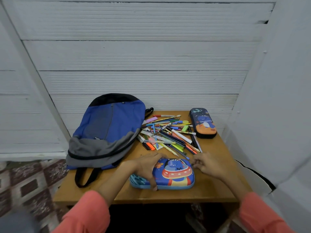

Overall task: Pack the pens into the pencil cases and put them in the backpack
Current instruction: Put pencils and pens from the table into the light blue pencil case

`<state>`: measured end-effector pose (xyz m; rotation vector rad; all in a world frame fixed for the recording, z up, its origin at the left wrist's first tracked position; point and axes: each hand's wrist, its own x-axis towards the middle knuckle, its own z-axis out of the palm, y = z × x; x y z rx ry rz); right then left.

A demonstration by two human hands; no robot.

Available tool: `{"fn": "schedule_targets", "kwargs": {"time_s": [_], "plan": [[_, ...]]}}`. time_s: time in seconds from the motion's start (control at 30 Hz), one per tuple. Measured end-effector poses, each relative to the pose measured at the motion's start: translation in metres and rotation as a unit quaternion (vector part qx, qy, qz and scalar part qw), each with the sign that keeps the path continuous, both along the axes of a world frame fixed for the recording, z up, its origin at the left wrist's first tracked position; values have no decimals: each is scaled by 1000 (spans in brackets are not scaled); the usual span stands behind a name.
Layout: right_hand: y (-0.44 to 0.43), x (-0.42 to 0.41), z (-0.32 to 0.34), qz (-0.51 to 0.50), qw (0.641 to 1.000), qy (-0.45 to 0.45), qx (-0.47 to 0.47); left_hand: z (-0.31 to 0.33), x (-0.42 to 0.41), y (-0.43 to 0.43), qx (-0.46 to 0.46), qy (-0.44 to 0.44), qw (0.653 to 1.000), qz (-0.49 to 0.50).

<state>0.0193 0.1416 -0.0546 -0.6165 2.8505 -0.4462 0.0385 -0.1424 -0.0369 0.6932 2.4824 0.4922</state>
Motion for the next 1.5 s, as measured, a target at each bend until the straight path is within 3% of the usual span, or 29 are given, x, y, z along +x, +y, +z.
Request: {"fn": "schedule_targets", "kwargs": {"time_s": [0.27, 0.5, 0.6, 0.73, 0.83, 0.93, 1.03, 1.13, 1.3, 1.5], "plan": [[3, 60, 22, 59, 989, -130, 30, -3, -2, 1, -2, -7, 1000, 0], [-62, 96, 14, 90, 993, -64, 30, -1, 1, 1, 2, -10, 1000, 3], [-86, 100, 13, 83, 993, -84, -5, 2, 10, 0, -18, 21, 1000, -7], [-75, 87, 20, 46, 988, -128, -68, -5, 37, -13, -15, 137, 990, -9], [-54, 72, 26, 9, 994, -31, -106, -20, 67, -26, 61, 296, 953, 11], [-42, 58, 25, 53, 998, 24, -34, -42, 98, -28, 113, 419, 900, 27], [-45, 49, 13, 83, 995, -50, 9, -65, 117, -15, 85, 400, 908, 94], [-50, 46, -5, 73, 991, -104, -29, -79, 123, 4, 80, 412, 894, 158], [-50, 45, -16, 64, 993, -88, -44, -85, 121, 28, 75, 418, 882, 205], [-51, 46, -16, 61, 993, -91, -49, -78, 123, 34, 113, 337, 895, 271]]}}
